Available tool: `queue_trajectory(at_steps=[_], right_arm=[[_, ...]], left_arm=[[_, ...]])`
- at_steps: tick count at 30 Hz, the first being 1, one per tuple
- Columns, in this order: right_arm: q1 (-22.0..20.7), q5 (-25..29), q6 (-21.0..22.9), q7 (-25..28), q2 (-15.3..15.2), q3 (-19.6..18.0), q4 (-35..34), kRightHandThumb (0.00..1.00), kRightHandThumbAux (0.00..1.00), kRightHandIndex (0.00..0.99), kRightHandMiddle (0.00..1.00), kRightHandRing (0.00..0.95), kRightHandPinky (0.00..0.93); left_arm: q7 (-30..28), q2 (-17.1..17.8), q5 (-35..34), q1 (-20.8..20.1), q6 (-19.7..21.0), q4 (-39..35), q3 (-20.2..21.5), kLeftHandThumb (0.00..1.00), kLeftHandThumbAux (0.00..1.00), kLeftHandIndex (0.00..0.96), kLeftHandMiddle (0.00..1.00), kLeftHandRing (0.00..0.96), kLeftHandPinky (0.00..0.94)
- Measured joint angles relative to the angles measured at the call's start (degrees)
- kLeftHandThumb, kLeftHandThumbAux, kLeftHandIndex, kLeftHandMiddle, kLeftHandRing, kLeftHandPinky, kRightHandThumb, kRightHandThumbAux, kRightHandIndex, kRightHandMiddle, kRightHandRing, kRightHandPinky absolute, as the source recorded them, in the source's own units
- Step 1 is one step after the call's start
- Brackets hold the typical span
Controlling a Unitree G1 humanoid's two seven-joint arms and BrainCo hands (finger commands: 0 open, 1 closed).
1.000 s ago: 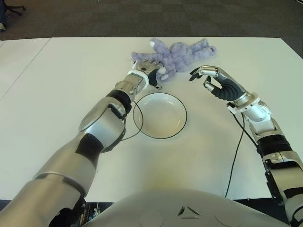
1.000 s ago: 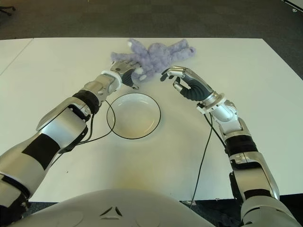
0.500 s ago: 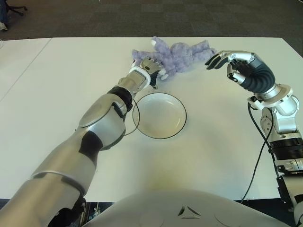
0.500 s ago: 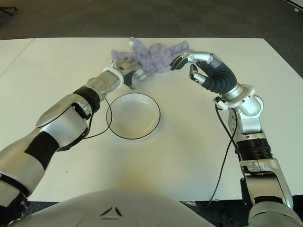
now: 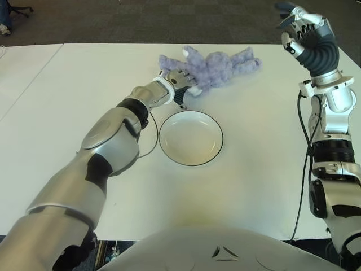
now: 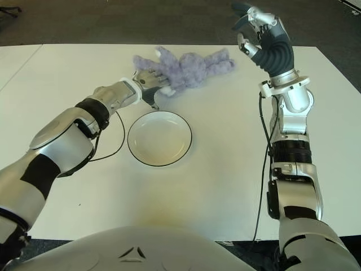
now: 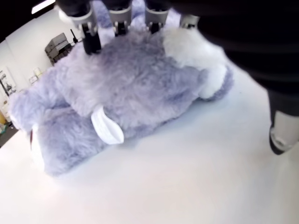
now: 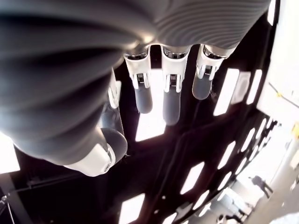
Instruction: Put the doll into the plate.
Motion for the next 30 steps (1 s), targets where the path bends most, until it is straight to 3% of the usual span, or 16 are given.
queue_trajectory(at_steps=[9,22,30], right_arm=[[-1.87,-0.49,-0.91,1.11,1.18,-1.62,4.59,0.488,0.521,0.041,0.000,0.000,0.000],[-4.36,-2.52,-0.43,0.29,2.78,-2.67,7.77,0.547,0.455,0.074,0.000,0.000,0.000],[-4.60,-2.63,-0.08,0.29,3.78,-2.70,8.06,0.522,0.436,0.054,0.000,0.000,0.000]], left_arm=[[2.69,3.52,-0.12,3.40,-3.34,-7.14,0.22,0.000,0.450,0.000,0.000,0.000,0.000],[-4.44,13.64,-0.89,13.77,-4.67,-35.90,3.79,0.000,0.409,0.000,0.000,0.000,0.000],[-10.58,16.79,-1.50,19.56,-6.04,-50.25,7.42,0.000,0.376,0.000,0.000,0.000,0.000]])
